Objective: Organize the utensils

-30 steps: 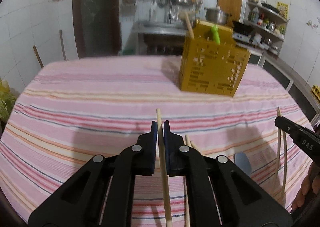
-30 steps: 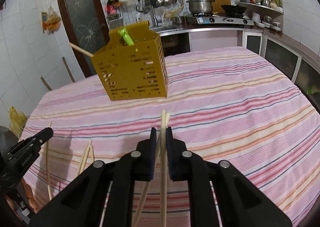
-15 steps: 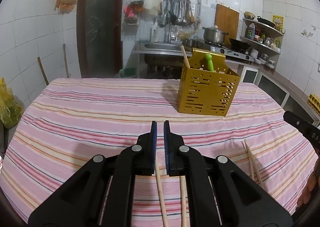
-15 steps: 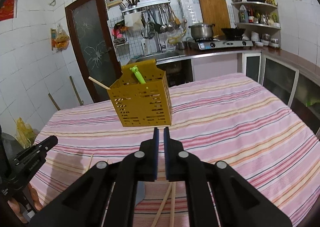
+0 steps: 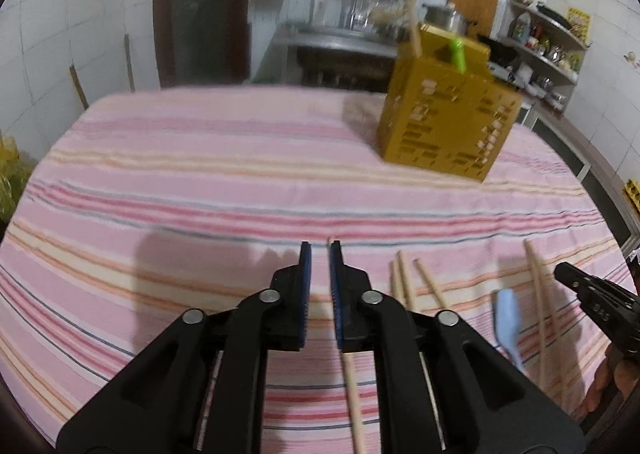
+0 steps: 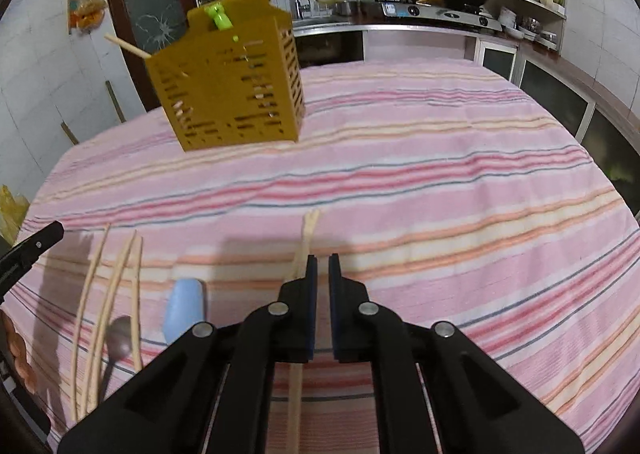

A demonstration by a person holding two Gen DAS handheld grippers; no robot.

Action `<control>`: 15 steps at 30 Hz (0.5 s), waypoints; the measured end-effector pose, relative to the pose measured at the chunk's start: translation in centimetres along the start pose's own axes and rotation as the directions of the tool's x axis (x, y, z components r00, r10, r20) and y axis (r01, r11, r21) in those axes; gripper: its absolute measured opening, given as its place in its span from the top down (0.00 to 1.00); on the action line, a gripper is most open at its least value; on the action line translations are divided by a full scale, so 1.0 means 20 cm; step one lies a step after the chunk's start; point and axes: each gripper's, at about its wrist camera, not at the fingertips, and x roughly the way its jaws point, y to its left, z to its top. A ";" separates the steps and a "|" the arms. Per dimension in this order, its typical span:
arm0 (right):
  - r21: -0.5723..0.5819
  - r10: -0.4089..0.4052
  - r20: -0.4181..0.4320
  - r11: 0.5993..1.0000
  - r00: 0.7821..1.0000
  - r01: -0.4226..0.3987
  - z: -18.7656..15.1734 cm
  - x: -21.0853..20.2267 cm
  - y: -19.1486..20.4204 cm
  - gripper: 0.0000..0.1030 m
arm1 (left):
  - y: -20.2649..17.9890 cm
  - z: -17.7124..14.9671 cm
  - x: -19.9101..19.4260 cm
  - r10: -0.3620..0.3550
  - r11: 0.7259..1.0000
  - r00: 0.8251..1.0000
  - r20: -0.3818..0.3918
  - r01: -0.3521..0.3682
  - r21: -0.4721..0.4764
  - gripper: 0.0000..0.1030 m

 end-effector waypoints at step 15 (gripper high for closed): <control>-0.063 -0.061 -0.063 0.996 0.996 0.057 -0.05 0.06 0.03 0.66 | -0.04 -0.08 0.13 0.055 0.998 0.996 -0.077 -0.051 0.048 0.56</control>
